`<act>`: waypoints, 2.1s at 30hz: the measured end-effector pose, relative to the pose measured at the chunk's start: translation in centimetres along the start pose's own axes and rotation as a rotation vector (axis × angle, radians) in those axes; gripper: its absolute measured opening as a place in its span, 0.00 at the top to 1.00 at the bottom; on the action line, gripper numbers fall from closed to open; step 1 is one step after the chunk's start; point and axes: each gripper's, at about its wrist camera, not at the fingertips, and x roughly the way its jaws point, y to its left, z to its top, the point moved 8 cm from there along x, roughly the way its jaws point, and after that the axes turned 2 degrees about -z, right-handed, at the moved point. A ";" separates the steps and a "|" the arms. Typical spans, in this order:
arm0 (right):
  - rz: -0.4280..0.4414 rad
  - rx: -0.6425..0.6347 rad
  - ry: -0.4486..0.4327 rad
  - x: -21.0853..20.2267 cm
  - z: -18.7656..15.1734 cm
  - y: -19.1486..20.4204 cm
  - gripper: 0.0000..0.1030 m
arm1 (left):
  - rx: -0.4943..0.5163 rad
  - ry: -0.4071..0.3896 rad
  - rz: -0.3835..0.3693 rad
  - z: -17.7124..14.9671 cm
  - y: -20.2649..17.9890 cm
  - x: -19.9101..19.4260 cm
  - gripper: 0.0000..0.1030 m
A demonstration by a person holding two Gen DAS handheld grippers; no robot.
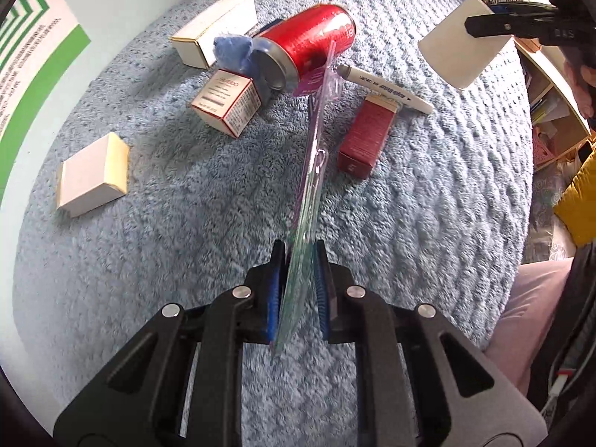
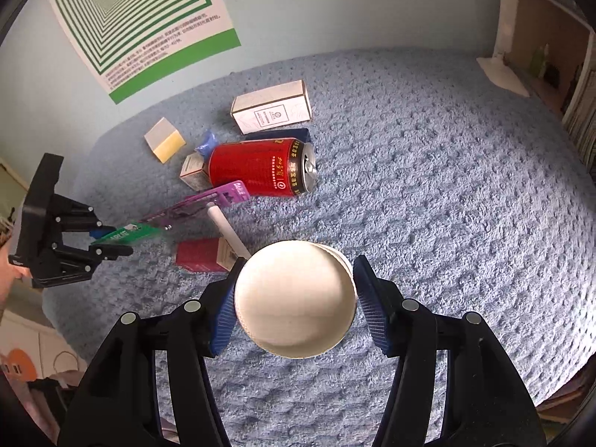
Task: Collect trash
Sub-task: 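Carry the package and cup with both tools over the floor wastebasket, then open both tools to drop the package and cup into the wastebasket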
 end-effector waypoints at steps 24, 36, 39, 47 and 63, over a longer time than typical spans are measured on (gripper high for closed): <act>-0.167 0.382 -0.209 -14.2 -12.7 -11.1 0.43 | 0.298 -0.142 -0.194 9.5 -15.5 -4.8 0.89; -0.347 0.897 -0.153 -17.8 -35.7 -19.4 0.43 | 0.743 0.117 -0.415 9.0 -35.5 3.9 0.89; -0.344 1.013 -0.121 -15.8 -41.0 -20.2 0.43 | 0.820 0.219 -0.416 7.4 -39.2 8.0 0.89; -0.292 1.295 -0.089 -9.2 -51.7 -21.5 0.43 | 0.933 0.478 -0.379 2.4 -45.6 18.4 0.89; -0.255 1.511 -0.096 -3.8 -58.1 -23.6 0.25 | 1.003 0.581 -0.207 0.8 -49.8 27.6 0.07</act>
